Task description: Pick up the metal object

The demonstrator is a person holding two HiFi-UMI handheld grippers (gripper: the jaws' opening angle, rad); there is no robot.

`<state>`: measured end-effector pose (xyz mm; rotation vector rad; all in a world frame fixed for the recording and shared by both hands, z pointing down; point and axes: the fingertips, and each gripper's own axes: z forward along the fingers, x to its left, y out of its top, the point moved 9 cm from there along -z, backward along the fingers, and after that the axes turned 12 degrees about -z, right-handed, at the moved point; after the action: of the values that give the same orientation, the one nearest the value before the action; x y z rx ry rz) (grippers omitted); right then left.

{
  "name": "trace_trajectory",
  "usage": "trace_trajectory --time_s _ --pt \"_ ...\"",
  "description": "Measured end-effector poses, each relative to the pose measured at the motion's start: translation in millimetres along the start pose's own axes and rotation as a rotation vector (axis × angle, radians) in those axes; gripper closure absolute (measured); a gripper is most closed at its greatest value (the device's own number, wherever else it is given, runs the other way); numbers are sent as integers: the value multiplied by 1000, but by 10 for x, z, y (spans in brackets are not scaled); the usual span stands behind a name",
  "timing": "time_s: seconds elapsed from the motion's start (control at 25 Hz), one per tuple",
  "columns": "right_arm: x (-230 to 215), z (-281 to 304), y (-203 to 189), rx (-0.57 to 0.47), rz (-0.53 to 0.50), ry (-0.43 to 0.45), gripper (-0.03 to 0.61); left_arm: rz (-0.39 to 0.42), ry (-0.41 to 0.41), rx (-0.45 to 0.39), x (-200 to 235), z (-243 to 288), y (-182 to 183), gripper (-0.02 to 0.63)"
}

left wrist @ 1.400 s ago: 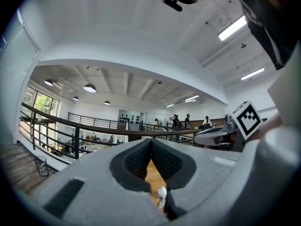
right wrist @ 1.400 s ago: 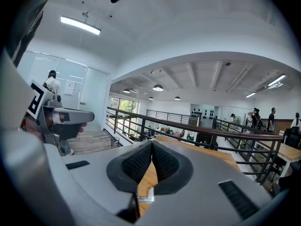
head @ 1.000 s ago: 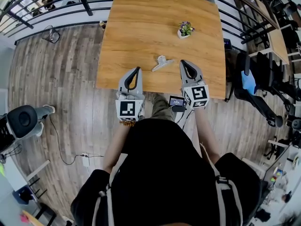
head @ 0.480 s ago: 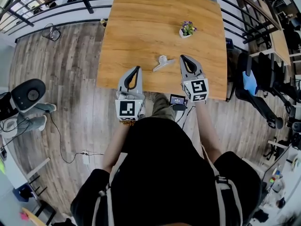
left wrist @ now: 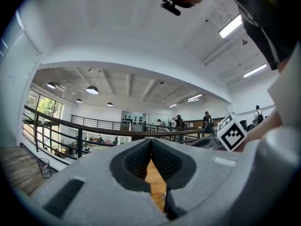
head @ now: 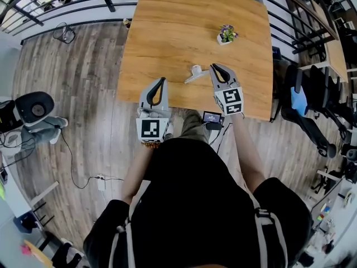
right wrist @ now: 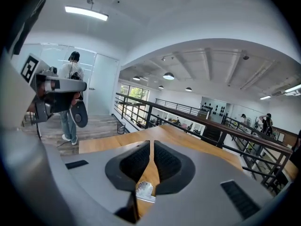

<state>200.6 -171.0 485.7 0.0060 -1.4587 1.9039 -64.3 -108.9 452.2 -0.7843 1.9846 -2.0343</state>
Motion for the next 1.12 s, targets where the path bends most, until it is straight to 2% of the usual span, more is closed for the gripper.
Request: trace_trajectory --time_s 0.24,0.56,0.76,1.12 --pt "51 155 -164 48 -37 57 543 -7 16 17 11 10 -9 603" --pt "109 360 -408 104 -10 115 528 14 21 32 39 40 -55 603" --pt "138 483 -595 140 7 140 520 -23 37 40 18 88 -66 603" --pt "162 736 -871 204 39 175 492 8 18 68 54 196 -140 603"
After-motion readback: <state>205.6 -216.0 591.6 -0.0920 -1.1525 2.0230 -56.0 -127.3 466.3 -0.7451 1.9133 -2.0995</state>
